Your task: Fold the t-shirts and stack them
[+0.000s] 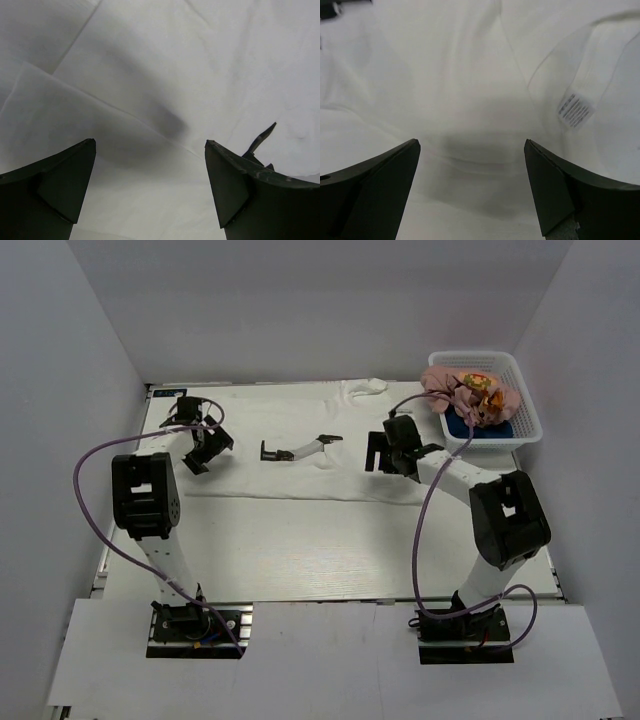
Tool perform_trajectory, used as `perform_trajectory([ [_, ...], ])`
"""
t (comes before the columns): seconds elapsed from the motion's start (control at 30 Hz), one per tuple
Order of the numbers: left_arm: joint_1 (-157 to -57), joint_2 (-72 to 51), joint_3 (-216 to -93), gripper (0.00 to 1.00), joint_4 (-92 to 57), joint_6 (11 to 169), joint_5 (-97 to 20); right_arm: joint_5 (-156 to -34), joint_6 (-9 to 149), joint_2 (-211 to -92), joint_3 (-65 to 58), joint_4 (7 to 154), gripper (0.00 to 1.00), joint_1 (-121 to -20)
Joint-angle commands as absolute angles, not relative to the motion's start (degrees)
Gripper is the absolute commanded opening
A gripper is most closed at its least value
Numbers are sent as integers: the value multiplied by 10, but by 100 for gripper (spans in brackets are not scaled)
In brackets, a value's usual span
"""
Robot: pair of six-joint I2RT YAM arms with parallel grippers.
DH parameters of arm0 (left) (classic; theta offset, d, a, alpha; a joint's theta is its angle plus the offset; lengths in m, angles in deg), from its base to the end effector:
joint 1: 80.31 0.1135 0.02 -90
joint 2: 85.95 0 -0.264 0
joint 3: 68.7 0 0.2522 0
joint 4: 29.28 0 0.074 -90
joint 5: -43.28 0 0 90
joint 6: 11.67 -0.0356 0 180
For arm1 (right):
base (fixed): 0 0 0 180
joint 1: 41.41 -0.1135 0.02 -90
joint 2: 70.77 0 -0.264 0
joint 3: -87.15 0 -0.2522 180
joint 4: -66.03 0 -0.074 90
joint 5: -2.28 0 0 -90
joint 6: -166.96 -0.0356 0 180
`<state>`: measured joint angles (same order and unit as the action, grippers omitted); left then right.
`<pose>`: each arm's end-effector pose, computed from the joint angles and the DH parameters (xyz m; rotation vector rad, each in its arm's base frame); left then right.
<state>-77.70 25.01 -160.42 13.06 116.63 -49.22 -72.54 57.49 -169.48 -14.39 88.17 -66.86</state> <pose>0.4042 0.0200 0.1806 -0.9407 2.4800 -0.1507 0.3441 0.1534 0.2141 0.0149 2.2813 0.1034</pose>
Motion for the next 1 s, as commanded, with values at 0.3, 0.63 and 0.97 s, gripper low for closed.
perform_trajectory([
  [0.3,-779,226,-1478,100,169,1182,-496,-809,466,-1676,-308,876,90,-654],
  [0.63,-779,-36,-1207,100,230,1264,-527,-843,431,-1350,-532,960,90,-693],
  [0.97,-770,-157,-1361,100,223,1251,-524,-763,509,-1363,-323,975,90,-697],
])
